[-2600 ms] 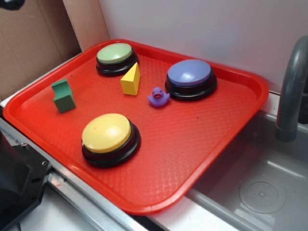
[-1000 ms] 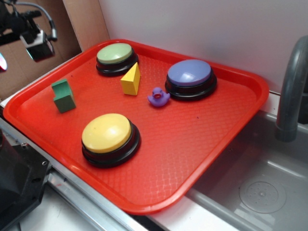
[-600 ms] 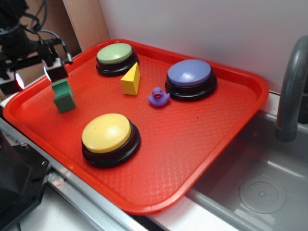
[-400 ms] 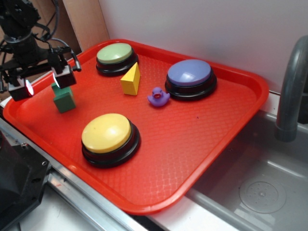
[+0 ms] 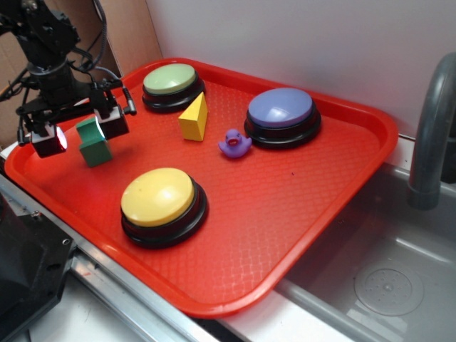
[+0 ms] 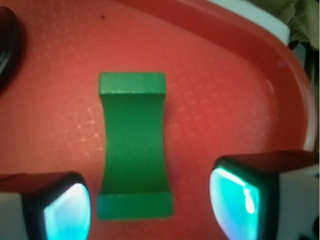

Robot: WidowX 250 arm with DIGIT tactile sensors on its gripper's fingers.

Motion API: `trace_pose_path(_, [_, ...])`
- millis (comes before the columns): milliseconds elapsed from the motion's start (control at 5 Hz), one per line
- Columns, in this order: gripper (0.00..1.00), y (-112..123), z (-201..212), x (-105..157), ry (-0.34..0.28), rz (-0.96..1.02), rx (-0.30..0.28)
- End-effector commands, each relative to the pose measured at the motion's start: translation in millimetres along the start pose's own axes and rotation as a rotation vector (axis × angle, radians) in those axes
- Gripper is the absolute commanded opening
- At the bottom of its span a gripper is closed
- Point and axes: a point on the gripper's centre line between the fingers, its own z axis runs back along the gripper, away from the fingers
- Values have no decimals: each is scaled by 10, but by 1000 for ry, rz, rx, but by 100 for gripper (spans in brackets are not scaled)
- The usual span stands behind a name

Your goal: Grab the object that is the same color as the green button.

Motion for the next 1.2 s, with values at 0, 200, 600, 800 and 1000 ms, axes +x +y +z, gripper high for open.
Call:
trace_pose_path(0, [100, -8, -91, 51, 1, 10, -22])
trace_pose_path(200, [100, -11, -138, 14, -18, 5, 12])
trace_pose_path(600, [0, 3, -131, 4, -10, 19, 1])
trace_pose_path(800, [0, 29, -58, 11, -15, 25, -7])
trace_pose_path(1000, [0, 73, 194, 39, -31, -40, -34])
